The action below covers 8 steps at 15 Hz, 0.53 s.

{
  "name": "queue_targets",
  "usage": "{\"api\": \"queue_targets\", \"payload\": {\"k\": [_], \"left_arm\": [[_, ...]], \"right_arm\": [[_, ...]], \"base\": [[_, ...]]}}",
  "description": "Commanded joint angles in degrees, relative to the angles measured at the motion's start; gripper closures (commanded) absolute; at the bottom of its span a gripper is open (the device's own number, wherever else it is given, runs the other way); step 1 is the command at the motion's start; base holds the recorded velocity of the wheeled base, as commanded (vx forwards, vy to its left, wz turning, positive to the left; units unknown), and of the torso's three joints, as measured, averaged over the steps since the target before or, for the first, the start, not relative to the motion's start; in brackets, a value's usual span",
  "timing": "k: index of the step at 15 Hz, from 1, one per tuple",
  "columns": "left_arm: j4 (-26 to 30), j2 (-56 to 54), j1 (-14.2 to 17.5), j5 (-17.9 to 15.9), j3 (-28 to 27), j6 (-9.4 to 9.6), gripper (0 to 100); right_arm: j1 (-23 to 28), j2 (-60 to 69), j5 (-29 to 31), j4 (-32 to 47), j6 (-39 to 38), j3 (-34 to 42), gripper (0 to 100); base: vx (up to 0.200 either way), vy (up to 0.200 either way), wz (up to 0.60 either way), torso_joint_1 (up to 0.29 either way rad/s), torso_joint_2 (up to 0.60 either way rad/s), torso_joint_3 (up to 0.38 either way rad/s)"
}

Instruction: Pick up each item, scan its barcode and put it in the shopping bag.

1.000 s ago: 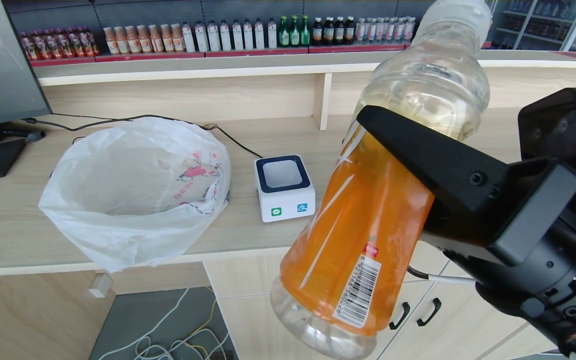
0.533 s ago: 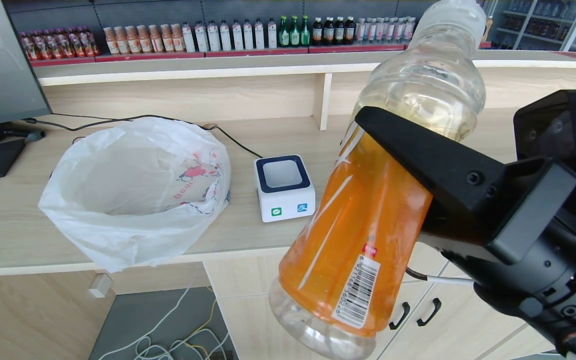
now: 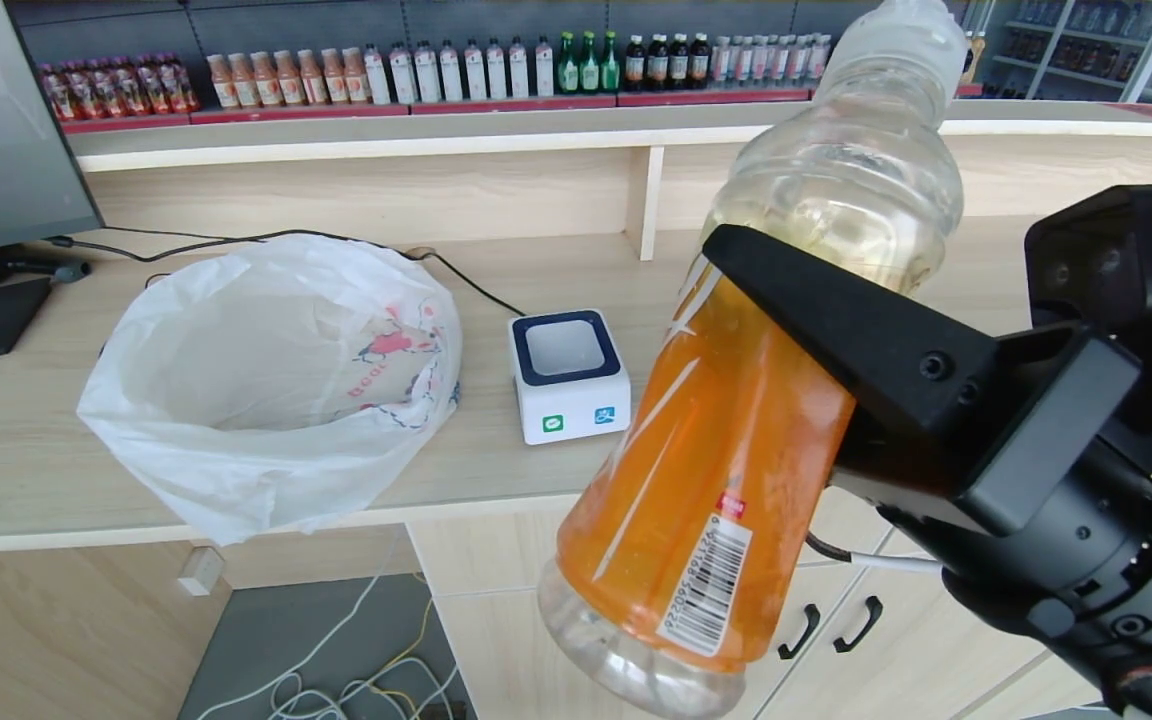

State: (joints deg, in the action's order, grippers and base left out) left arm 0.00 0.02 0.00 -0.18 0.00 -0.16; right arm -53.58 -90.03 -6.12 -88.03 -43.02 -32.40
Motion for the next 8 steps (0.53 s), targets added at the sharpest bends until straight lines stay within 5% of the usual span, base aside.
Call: {"api": "queue_targets", "payload": {"k": [1, 8], "left_arm": [[0.0, 0.0, 0.0, 0.0, 0.0, -0.02, 0], [0.0, 0.0, 0.0, 0.0, 0.0, -0.02, 0]], "right_arm": [[0.1, -0.5, 0.0, 0.0, 1.5, 0.3, 100], [5.2, -2.3, 1.2, 0.4, 15.2, 1.9, 100]], "base": [[0.000, 0.000, 0.00, 0.000, 0.00, 0.000], [0.000, 0.000, 0.00, 0.000, 0.00, 0.000]]}}
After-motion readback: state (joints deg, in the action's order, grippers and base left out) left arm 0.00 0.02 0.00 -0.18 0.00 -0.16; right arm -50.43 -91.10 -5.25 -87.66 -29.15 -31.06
